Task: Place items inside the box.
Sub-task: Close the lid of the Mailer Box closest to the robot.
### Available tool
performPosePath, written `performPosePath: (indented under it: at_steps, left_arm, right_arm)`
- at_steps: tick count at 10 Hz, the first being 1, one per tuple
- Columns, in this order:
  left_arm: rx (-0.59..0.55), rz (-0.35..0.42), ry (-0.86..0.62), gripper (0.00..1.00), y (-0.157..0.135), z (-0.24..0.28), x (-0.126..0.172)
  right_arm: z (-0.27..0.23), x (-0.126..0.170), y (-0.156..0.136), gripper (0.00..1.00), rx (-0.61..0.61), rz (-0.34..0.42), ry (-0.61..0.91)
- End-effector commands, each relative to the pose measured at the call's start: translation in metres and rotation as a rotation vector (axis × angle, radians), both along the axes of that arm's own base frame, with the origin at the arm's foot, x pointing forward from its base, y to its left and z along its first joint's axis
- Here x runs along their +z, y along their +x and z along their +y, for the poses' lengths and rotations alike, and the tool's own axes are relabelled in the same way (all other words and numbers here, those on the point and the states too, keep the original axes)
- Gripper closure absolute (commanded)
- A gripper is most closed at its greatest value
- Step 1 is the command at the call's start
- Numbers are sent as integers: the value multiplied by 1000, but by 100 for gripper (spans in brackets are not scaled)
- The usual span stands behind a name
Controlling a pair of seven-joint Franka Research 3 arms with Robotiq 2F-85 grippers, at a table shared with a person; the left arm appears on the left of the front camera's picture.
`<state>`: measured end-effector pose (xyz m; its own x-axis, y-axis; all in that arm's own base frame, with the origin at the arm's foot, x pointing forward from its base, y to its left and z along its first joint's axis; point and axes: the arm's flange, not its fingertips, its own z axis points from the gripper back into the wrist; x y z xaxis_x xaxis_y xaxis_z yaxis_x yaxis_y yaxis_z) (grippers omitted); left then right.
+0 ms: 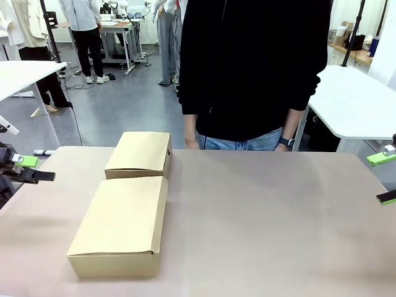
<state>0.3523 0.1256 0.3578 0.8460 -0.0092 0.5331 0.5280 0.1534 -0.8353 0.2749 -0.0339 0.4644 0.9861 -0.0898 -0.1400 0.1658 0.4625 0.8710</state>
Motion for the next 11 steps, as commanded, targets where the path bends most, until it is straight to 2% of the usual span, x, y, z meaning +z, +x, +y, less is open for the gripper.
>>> performPosePath:
  at_steps: [1, 2, 11]
  left_arm:
    - [40, 34, -95, 0, 9, 10, -5]
    - [0, 0, 0, 0, 0, 0, 0]
    - [0, 0, 0, 0, 0, 0, 0]
  right_arm:
    - [1, 5, 0, 0, -5, 3, 21]
    - [1, 5, 0, 0, -5, 3, 21]
    - [1, 5, 0, 0, -5, 3, 21]
